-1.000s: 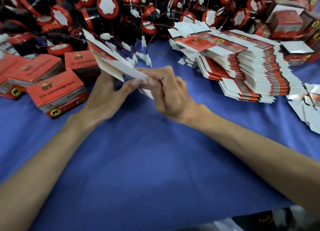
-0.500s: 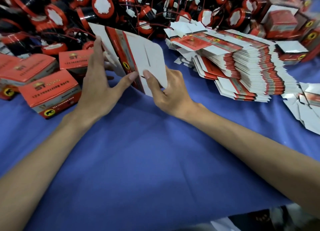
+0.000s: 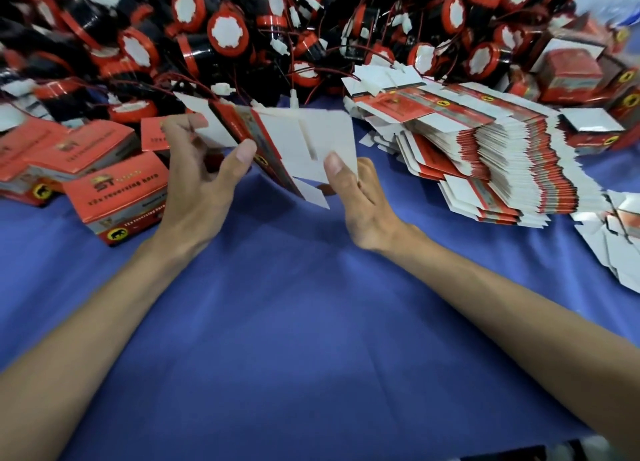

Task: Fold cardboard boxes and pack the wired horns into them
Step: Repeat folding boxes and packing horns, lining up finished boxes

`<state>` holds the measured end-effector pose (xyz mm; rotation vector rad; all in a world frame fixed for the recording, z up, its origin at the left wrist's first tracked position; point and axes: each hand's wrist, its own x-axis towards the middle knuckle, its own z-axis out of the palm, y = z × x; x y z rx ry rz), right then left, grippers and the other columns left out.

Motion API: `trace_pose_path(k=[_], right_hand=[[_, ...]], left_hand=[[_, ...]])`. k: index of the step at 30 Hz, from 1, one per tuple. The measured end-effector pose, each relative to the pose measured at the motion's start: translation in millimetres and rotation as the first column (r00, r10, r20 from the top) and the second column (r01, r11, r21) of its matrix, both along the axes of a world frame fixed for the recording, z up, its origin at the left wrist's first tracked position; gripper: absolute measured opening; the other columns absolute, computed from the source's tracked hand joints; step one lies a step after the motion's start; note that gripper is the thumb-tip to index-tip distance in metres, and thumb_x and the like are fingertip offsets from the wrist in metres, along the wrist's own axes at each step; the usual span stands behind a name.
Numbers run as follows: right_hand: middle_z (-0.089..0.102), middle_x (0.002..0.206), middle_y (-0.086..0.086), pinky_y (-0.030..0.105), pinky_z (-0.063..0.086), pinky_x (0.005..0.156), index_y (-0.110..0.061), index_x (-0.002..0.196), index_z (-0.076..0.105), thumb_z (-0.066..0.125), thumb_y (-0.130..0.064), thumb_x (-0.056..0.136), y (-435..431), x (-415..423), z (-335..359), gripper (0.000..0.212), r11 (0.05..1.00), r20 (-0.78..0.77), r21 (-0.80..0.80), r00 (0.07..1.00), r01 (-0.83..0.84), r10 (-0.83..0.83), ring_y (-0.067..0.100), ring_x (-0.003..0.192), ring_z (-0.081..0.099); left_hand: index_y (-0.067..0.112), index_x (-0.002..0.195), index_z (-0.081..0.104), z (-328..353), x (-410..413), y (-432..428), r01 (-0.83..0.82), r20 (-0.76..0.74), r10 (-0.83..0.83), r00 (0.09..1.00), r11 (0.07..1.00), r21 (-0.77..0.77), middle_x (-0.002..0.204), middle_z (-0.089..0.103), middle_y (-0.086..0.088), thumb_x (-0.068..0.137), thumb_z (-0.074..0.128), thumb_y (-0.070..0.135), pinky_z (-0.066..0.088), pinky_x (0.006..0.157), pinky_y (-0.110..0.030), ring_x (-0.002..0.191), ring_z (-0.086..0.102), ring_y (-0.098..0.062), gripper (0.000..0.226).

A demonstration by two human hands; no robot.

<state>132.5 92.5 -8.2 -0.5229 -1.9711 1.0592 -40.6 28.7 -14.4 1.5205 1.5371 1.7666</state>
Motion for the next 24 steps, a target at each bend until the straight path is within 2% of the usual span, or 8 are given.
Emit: trace_pose_path(k=[2, 5, 9, 11, 12, 15, 21, 24], right_hand=[[0.048, 0.056, -0.018, 0.011, 0.027, 0.051, -0.024, 0.072, 0.046, 0.024, -0.040, 0.104, 0, 1, 3, 0.042, 0.996, 0.062, 0.053, 0.996, -0.071, 0.067, 0.000, 0.050, 0.028], [0.057, 0.077, -0.028, 0.008, 0.032, 0.054, -0.038, 0.095, 0.044, 0.015, -0.050, 0.102, -1, 4, 2, 0.033, 0.969, 0.166, 0.126, 0.968, -0.211, 0.189, 0.001, 0.053, 0.040], [0.065, 0.077, 0.001, 0.028, 0.048, 0.059, 0.012, 0.092, 0.052, 0.016, -0.063, 0.096, -1, 19, -15, 0.083, 0.990, 0.130, 0.033, 0.983, -0.134, 0.128, 0.015, 0.063, 0.060], [0.055, 0.085, 0.037, 0.061, 0.047, 0.073, 0.003, 0.093, 0.057, 0.021, -0.078, 0.086, -2, 23, -16, 0.089, 0.986, 0.095, -0.129, 0.988, -0.107, 0.120, 0.053, 0.083, 0.054], [0.058, 0.091, 0.033, 0.064, 0.044, 0.078, -0.014, 0.099, 0.063, 0.024, -0.084, 0.081, -1, 23, -15, 0.082, 0.979, 0.073, -0.176, 0.990, -0.102, 0.117, 0.055, 0.092, 0.051], [0.069, 0.101, 0.007, 0.046, 0.050, 0.092, -0.046, 0.097, 0.068, 0.036, -0.082, 0.079, 2, 24, -12, 0.052, 0.963, 0.014, -0.264, 0.999, -0.046, 0.052, 0.027, 0.103, 0.064], [0.047, 0.102, 0.045, 0.070, 0.039, 0.080, -0.049, 0.093, 0.067, 0.041, -0.074, 0.080, 3, 28, -6, 0.038, 0.965, 0.047, -0.260, 0.998, -0.034, 0.048, 0.063, 0.102, 0.040], [0.069, 0.102, 0.011, 0.045, 0.051, 0.089, -0.046, 0.112, 0.062, 0.033, -0.073, 0.089, 4, 29, -11, 0.046, 0.977, 0.026, -0.148, 0.987, -0.150, 0.155, 0.034, 0.108, 0.061]], left_hand=[[0.027, 0.099, 0.033, 1, 0, 0, -0.006, 0.014, 0.006, 1.000, 1.000, 0.009, 0.093, 0.054, -0.005, 0.083, 0.055, 0.049, 0.054, 0.083, -0.050, 0.088, 0.057, -0.030, 0.035], [0.025, 0.095, 0.040, -2, -1, 1, 0.022, 0.063, -0.023, 0.998, 0.999, 0.029, 0.083, 0.059, 0.023, 0.082, 0.052, 0.049, 0.055, 0.073, -0.021, 0.081, 0.059, 0.001, 0.030], [0.011, 0.089, 0.047, 0, -1, -1, 0.042, 0.056, -0.045, 0.997, 0.998, 0.049, 0.083, 0.060, 0.012, 0.082, 0.049, 0.045, 0.055, 0.076, -0.043, 0.084, 0.061, -0.017, 0.035], [0.005, 0.096, 0.052, 1, 0, -2, 0.051, 0.049, -0.053, 0.997, 0.998, 0.034, 0.085, 0.064, 0.013, 0.081, 0.050, 0.046, 0.052, 0.083, -0.051, 0.087, 0.062, -0.015, 0.043], [0.004, 0.098, 0.053, 1, 0, -2, 0.038, 0.050, -0.039, 0.998, 0.999, 0.017, 0.085, 0.066, 0.016, 0.081, 0.051, 0.046, 0.054, 0.084, -0.048, 0.087, 0.063, -0.009, 0.045], [0.021, 0.098, 0.058, -2, 3, -4, 0.025, 0.040, -0.025, 0.999, 1.000, -0.001, 0.083, 0.067, 0.021, 0.085, 0.057, 0.039, 0.053, 0.075, -0.020, 0.083, 0.062, 0.004, 0.023], [0.030, 0.093, 0.060, -1, 12, -3, 0.103, 0.073, -0.095, 0.993, 0.988, -0.116, 0.087, 0.068, 0.020, 0.082, 0.061, 0.046, 0.047, 0.076, -0.010, 0.086, 0.061, 0.005, 0.020], [0.033, 0.088, 0.068, 2, 10, -4, 0.170, 0.203, -0.145, 0.968, 0.979, -0.110, 0.087, 0.070, 0.019, 0.072, 0.067, 0.062, 0.048, 0.076, -0.009, 0.085, 0.063, 0.006, 0.032]])
